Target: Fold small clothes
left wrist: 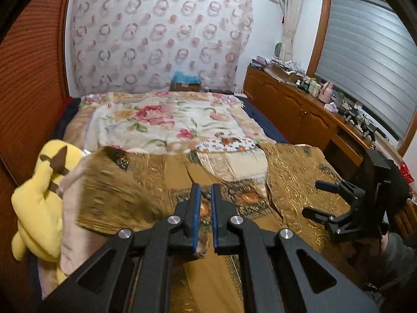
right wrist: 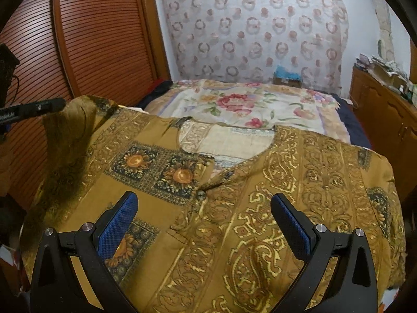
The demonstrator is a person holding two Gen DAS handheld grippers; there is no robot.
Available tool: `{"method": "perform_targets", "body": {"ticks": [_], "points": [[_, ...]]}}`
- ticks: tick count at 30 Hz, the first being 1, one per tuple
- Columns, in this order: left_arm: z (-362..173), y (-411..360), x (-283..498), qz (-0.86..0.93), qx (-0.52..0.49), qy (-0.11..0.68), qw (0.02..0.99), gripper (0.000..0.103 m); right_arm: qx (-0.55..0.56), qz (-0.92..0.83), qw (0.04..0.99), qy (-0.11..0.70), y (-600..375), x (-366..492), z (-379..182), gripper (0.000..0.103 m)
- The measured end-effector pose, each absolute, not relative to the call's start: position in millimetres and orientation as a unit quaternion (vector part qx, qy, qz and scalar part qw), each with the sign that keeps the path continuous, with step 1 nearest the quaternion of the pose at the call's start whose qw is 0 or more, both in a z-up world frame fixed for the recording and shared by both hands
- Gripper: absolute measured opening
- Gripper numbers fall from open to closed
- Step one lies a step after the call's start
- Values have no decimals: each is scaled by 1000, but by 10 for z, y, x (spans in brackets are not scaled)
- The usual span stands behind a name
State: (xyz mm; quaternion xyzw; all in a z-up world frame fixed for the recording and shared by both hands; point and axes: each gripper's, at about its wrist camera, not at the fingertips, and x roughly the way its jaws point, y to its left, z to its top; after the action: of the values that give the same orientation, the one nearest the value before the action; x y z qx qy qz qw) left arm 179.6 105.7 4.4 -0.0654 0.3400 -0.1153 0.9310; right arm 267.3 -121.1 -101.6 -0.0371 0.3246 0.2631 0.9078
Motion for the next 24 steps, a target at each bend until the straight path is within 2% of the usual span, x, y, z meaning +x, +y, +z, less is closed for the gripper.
{"method": "perform_targets", "body": {"ticks": [1, 5, 9, 16, 24], "points": [[29, 1070, 1784, -113, -67, 343, 930, 7, -37, 262, 908, 325, -1216, 2672, -1019, 103], [10, 1152, 1673, -88, -59, 344, 933, 38, -38, 265, 907, 327, -1204, 2686, -1023, 103], [-103, 1300, 1584, -60, -64, 354, 931, 60, -45, 280, 901, 327, -1091, 2705, -1025, 103], [-435, 1648, 1396, -8, -84, 378, 922, 60, -73, 322, 887, 323, -710, 2761, -948, 103], [-661, 1949, 1154, 60, -89, 360, 927, 60, -90, 393, 857, 320, -74, 2892, -887, 95]]}}
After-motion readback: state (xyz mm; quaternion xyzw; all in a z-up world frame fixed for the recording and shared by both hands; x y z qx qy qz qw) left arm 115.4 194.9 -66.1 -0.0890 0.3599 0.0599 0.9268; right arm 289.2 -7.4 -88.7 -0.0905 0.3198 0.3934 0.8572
